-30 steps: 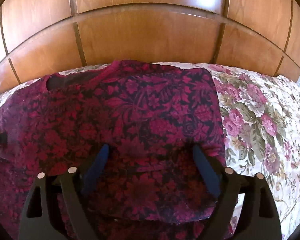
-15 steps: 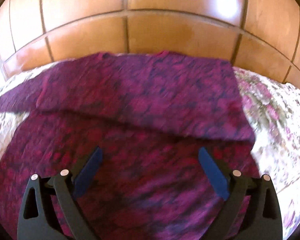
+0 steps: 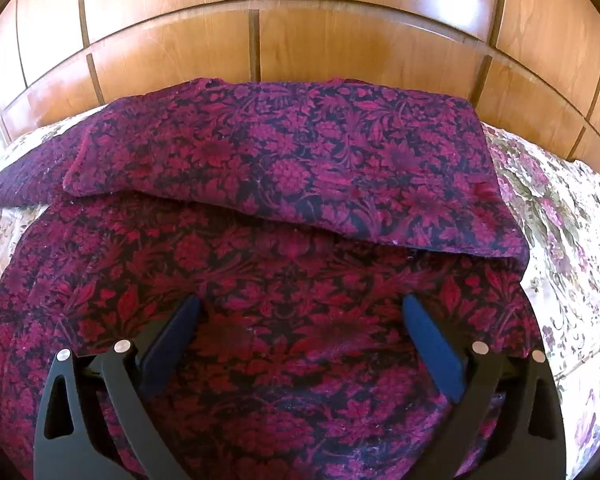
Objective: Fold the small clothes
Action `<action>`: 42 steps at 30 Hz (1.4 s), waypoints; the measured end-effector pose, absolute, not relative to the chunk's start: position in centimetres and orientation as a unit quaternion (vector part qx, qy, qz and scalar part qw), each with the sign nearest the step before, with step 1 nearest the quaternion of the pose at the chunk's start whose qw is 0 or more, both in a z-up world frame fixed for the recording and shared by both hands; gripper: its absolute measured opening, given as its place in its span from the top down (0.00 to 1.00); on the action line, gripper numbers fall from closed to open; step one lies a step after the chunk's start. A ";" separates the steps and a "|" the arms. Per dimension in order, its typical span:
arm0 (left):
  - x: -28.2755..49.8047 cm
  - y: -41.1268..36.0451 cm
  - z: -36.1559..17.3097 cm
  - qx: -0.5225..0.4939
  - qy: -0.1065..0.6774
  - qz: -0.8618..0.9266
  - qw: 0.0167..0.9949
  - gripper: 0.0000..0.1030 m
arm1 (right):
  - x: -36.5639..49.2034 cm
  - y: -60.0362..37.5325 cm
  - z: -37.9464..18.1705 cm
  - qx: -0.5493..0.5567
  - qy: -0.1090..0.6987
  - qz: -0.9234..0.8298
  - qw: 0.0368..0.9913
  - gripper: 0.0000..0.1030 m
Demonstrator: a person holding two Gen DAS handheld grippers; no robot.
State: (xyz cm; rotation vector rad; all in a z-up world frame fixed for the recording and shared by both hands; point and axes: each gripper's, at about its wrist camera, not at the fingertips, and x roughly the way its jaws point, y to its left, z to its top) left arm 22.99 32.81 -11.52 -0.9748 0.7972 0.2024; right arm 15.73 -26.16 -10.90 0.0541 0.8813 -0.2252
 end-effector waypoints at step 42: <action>23.3 5.0 -6.2 -0.167 0.385 -0.120 0.900 0.47 | 15.6 -26.7 -10.2 0.043 0.422 -0.103 0.900 0.03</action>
